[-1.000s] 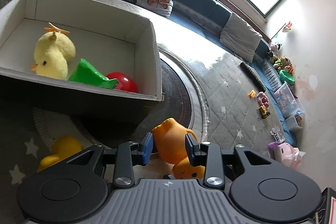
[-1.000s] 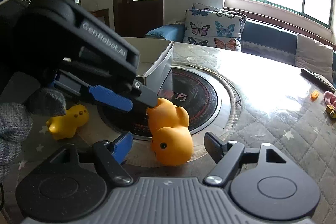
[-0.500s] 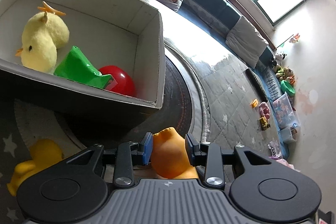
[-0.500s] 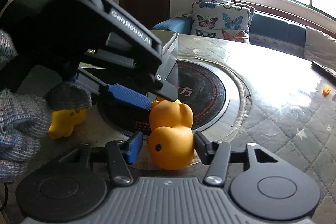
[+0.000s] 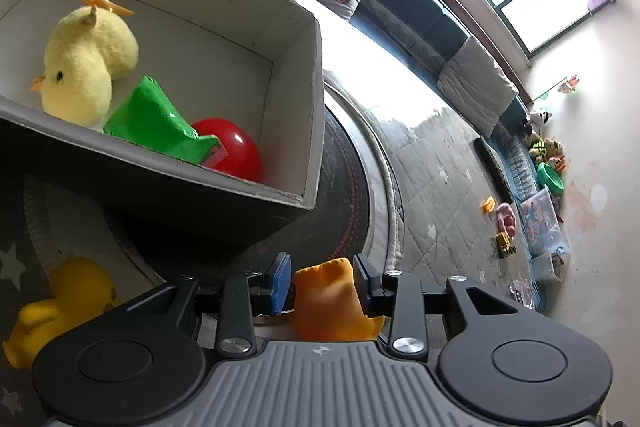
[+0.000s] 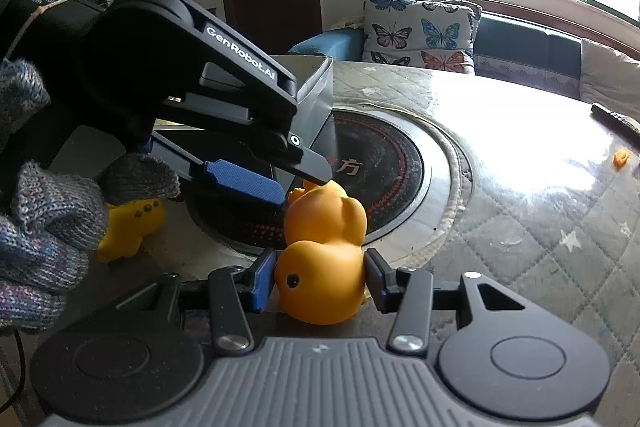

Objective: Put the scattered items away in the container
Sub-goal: 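Close both grippers on the orange rubber duck, then lift the orange rubber duck with both grippers over the box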

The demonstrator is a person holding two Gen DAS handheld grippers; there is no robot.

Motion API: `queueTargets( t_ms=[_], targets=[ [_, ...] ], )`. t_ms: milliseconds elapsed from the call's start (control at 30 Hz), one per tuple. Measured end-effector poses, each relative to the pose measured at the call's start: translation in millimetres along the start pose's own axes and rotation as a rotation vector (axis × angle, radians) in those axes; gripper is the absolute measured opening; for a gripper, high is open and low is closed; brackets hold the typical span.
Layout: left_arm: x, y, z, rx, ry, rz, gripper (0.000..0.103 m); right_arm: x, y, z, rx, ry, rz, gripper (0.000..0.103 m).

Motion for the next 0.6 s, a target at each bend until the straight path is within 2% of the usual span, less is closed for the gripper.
queueTargets(
  t_ms=[433, 600],
  targets=[
    [-5.4, -9.6, -14.9, 0.020, 0.012, -0.039, 0.044, -1.7, -0.6, -1.0, 0.001, -0.009, -0.001, 0.047],
    [-8.0, -12.0, -18.6, 0.018, 0.012, -0.057, 0.043, -3.9, -2.4, -1.1, 0.003, -0.012, 0.001, 0.048]
  ],
)
Point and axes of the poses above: each gripper's, at about its wrist camera, not at the fingertips, and z roughly against the way its jaws point, y to its left, x to its top, the point moved 3 cm from there along -z, roughly the way its jaws point, and after that the axes turned 15 degrees about -y, right-handed, at the moved point
